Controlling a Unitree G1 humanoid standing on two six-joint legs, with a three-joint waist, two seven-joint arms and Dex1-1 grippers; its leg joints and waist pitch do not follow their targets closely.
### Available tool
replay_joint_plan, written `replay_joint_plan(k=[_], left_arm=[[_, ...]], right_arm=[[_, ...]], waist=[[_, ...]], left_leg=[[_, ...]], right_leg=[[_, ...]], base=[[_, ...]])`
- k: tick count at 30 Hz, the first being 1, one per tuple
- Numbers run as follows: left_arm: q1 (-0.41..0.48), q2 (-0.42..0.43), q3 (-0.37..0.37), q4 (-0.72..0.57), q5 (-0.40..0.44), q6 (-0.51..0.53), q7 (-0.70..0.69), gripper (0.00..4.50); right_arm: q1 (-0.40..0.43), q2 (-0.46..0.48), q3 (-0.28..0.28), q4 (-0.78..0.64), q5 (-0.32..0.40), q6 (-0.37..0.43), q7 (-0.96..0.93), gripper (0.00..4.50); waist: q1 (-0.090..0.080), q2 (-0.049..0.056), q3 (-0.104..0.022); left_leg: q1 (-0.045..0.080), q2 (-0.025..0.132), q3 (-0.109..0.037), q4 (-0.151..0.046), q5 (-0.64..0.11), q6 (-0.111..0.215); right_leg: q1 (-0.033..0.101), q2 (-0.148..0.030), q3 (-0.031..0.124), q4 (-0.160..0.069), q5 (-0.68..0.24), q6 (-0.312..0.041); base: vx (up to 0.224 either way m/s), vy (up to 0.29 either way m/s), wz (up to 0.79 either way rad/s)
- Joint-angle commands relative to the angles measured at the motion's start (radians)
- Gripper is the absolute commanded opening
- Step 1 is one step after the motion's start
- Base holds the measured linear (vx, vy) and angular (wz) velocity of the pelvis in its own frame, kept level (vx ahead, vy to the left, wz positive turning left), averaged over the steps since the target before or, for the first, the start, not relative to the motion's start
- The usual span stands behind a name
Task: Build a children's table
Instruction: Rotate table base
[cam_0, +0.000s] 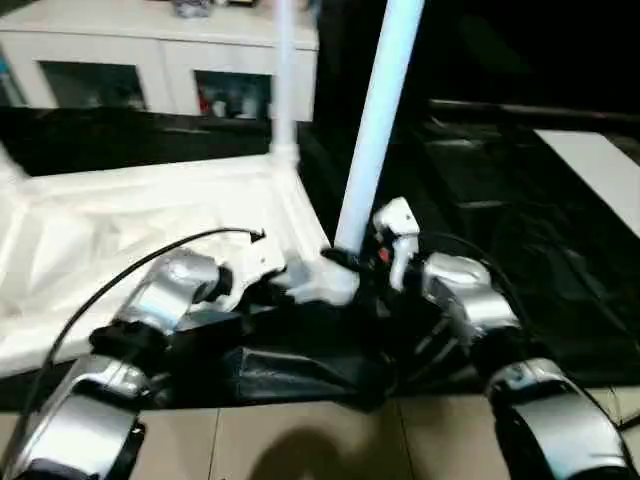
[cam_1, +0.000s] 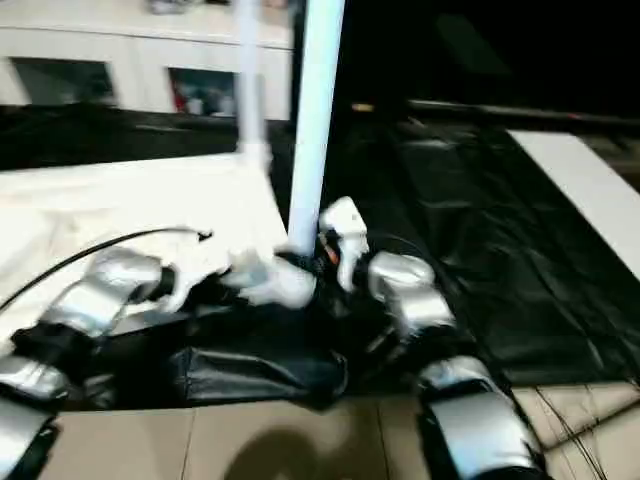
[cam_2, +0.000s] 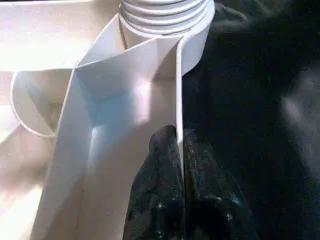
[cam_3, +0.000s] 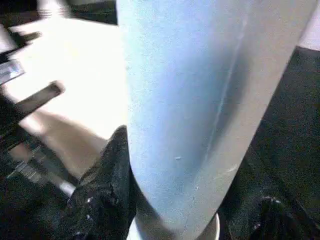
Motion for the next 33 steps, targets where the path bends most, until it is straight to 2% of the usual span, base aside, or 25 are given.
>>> replay_joint_plan(k=[1,2,3,4,5,6,7,8,9,10,11,12,13,14,15,16,17,20,25,26,28,29,30,32,33], left_arm=[[-0.036,-0.034,0.037,-0.025,-0.022,0.051,0.062,0.0],[-0.037,-0.037,0.037,-0.024,-0.02,0.056,0.071,0.0],[-0.045,-0.051,0.036,-0.018,-0.004,0.077,0.11,0.0],[-0.05,-0.06,0.035,-0.015,0.004,0.089,0.132,0.0],[-0.057,-0.07,0.034,-0.009,0.012,0.099,0.155,0.0],[-0.062,-0.075,0.033,-0.005,0.018,0.104,0.17,0.0],[-0.065,-0.078,0.03,-0.006,0.023,0.114,0.184,0.0],[-0.068,-0.078,0.028,-0.006,0.029,0.119,0.196,0.0],[-0.07,-0.078,0.027,-0.007,0.033,0.123,0.204,0.0],[-0.07,-0.078,0.027,-0.008,0.035,0.126,0.208,0.0],[-0.071,-0.078,0.027,-0.012,0.034,0.131,0.212,0.0],[-0.072,-0.079,0.028,-0.015,0.032,0.133,0.214,0.0],[-0.072,-0.078,0.026,-0.019,0.028,0.128,0.209,0.0],[-0.072,-0.077,0.023,-0.021,0.027,0.126,0.206,0.0],[-0.072,-0.076,0.02,-0.023,0.027,0.118,0.201,0.0],[-0.072,-0.074,0.016,-0.022,0.028,0.105,0.195,0.0],[-0.071,-0.073,0.015,-0.022,0.028,0.102,0.194,0.0],[-0.069,-0.072,0.012,-0.022,0.028,0.092,0.192,0.0],[-0.064,-0.064,-0.001,-0.027,0.032,0.05,0.187,0.0],[-0.063,-0.06,-0.007,-0.026,0.037,0.03,0.183,0.0],[-0.062,-0.057,-0.012,-0.027,0.039,0.018,0.175,0.0],[-0.061,-0.053,-0.016,-0.03,0.04,0.009,0.165,0.0],[-0.061,-0.05,-0.019,-0.031,0.041,0.002,0.16,0.0],[-0.061,-0.044,-0.027,-0.032,0.043,-0.015,0.146,0.0],[-0.061,-0.04,-0.031,-0.031,0.046,-0.024,0.142,0.0]], right_arm=[[0.06,-0.024,0.004,0.176,-0.088,0.097,-0.166,1.85],[0.059,-0.022,0.003,0.179,-0.088,0.096,-0.177,1.85],[0.048,-0.011,-0.01,0.197,-0.078,0.098,-0.227,1.85],[0.041,-0.003,-0.02,0.207,-0.07,0.102,-0.261,1.85],[0.033,0.008,-0.033,0.221,-0.067,0.103,-0.292,1.85],[0.029,0.015,-0.038,0.227,-0.067,0.105,-0.301,1.85],[0.024,0.023,-0.038,0.234,-0.068,0.104,-0.309,1.85],[0.021,0.03,-0.039,0.237,-0.065,0.106,-0.31,1.85],[0.02,0.035,-0.04,0.239,-0.063,0.108,-0.31,1.85],[0.019,0.037,-0.041,0.24,-0.061,0.108,-0.31,1.85],[0.017,0.039,-0.038,0.243,-0.063,0.106,-0.316,1.85],[0.015,0.04,-0.035,0.246,-0.064,0.105,-0.318,1.85],[0.012,0.043,-0.035,0.251,-0.062,0.104,-0.32,1.85],[0.01,0.044,-0.035,0.253,-0.062,0.103,-0.323,1.85],[0.008,0.044,-0.035,0.256,-0.063,0.102,-0.325,1.85],[0.005,0.045,-0.037,0.258,-0.062,0.103,-0.324,1.85],[0.003,0.046,-0.039,0.261,-0.063,0.102,-0.325,1.85],[-0.003,0.049,-0.041,0.269,-0.072,0.099,-0.322,1.85],[-0.01,0.059,-0.061,0.254,-0.046,0.065,-0.245,1.85],[-0.014,0.06,-0.068,0.244,-0.036,0.045,-0.224,2.41],[-0.017,0.059,-0.07,0.238,-0.033,0.036,-0.219,2.55],[-0.024,0.059,-0.077,0.229,-0.022,0.027,-0.198,2.74],[-0.027,0.059,-0.08,0.225,-0.018,0.025,-0.191,2.74],[-0.034,0.057,-0.085,0.217,-0.012,0.022,-0.181,2.9],[-0.039,0.056,-0.091,0.207,-0.003,0.019,-0.164,3.0]], waist=[[-0.024,0.024,-0.013],[-0.012,0.042,-0.006],[0.025,0.042,0.002],[0.115,0.048,-0.013],[0.058,-0.067,-0.046],[0.067,-0.046,-0.014],[0.073,-0.043,-0.031],[0.093,-0.015,-0.049],[0.07,-0.022,-0.056],[0.069,0.0,-0.058],[0.065,0.001,-0.06],[0.06,0.003,-0.054],[0.061,0.002,-0.052],[0.06,-0.001,-0.048],[0.06,0.001,-0.049],[0.06,0.002,-0.05],[0.058,0.005,-0.052],[0.056,0.006,-0.051],[0.057,0.004,-0.049],[0.057,0.005,-0.05],[0.057,0.004,-0.05],[0.059,0.007,-0.055],[0.057,0.001,-0.056],[0.058,0.002,-0.055],[0.058,0.009,-0.057]], left_leg=[[0.048,0.029,-0.026,-0.098,-0.793,-0.032],[-0.023,0.064,-0.026,-0.176,-0.895,-0.036],[-0.1,0.091,-0.009,-0.243,-0.964,-0.034],[-0.077,0.069,0.08,-0.233,-0.884,0.003],[0.058,0.011,0.043,-0.03,-0.53,-0.022],[0.034,-0.005,-0.012,0.118,-0.177,0.024],[-0.062,-0.013,-0.044,0.094,-0.114,0.03],[-0.087,0.009,-0.04,-0.022,-0.002,-0.02],[0.005,0.021,-0.018,-0.025,0.061,0.024],[0.009,0.019,-0.006,-0.03,0.039,0.054],[-0.004,0.019,-0.004,-0.033,0.032,0.068],[-0.015,0.026,-0.002,-0.048,-0.054,0.061],[-0.01,0.027,0.001,-0.05,-0.112,0.047],[-0.004,0.027,0.005,-0.055,-0.207,0.025],[-0.001,0.03,0.008,-0.058,-0.245,0.007],[-0.001,0.031,0.008,-0.06,-0.244,0.002],[-0.002,0.034,0.007,-0.064,-0.224,-0.003],[-0.005,0.034,0.01,-0.064,-0.189,-0.003],[-0.005,0.032,0.013,-0.064,-0.211,0.0],[-0.005,0.033,0.014,-0.063,-0.207,0.001],[-0.005,0.033,0.014,-0.062,-0.197,0.004],[-0.004,0.033,0.016,-0.058,-0.158,0.008],[-0.012,0.034,0.015,-0.057,-0.127,0.023],[-0.01,0.03,0.019,-0.053,-0.106,0.036],[-0.012,0.03,0.019,-0.051,-0.068,0.053]], right_leg=[[0.004,-0.042,-0.031,-0.11,-0.614,-0.064],[0.087,-0.023,-0.043,0.005,-0.47,-0.071],[0.148,-0.016,-0.022,0.161,-0.338,-0.075],[0.099,0.001,0.017,0.191,-0.238,-0.066],[-0.01,-0.089,0.092,-0.001,-0.822,0.014],[-0.051,-0.201,0.147,-0.128,-1.201,-0.044],[0.059,-0.198,0.155,-0.064,-1.054,-0.049],[0.086,-0.104,0.096,0.015,-0.489,-0.096],[0.021,-0.04,0.074,0.041,-0.044,-0.164],[0.028,-0.048,0.082,0.049,0.123,-0.255],[0.042,-0.053,0.082,0.049,0.156,-0.275],[0.05,-0.059,0.081,0.036,0.09,-0.281],[0.048,-0.061,0.082,0.029,0.03,-0.279],[0.045,-0.064,0.086,0.016,-0.09,-0.271],[0.044,-0.067,0.088,0.009,-0.169,-0.259],[0.045,-0.067,0.089,0.008,-0.181,-0.253],[0.047,-0.067,0.089,0.008,-0.163,-0.243],[0.046,-0.065,0.09,0.012,-0.087,-0.245],[0.045,-0.068,0.094,0.006,-0.112,-0.242],[0.045,-0.069,0.094,0.007,-0.108,-0.243],[0.045,-0.069,0.094,0.008,-0.094,-0.245],[0.046,-0.071,0.094,0.013,-0.041,-0.26],[0.054,-0.069,0.093,0.021,0.014,-0.262],[0.052,-0.065,0.09,0.023,0.038,-0.268],[0.053,-0.067,0.091,0.028,0.084,-0.278]], base=[[-0.05,0.056,-0.08],[-0.05,0.056,-0.08],[-0.089,0.023,0.02],[-0.035,-0.09,0.1],[-0.035,-0.09,0.1],[0.079,-0.123,-0.17],[0.131,-0.021,-0.51],[0.131,-0.021,-0.51],[0.082,0.01,-0.12],[-0.007,-0.024,0.28],[-0.007,-0.024,0.28],[0.0,0.0,0.0],[0.0,0.0,0.0],[0.0,0.0,0.0],[0.0,0.0,0.0],[0.0,0.0,0.0],[0.0,0.0,0.0],[0.0,0.0,0.0],[0.0,0.0,0.0],[0.0,0.0,0.0],[0.0,0.0,0.0],[0.0,0.0,0.0],[0.0,0.0,0.0],[0.0,0.0,0.0],[0.0,0.0,0.0]])
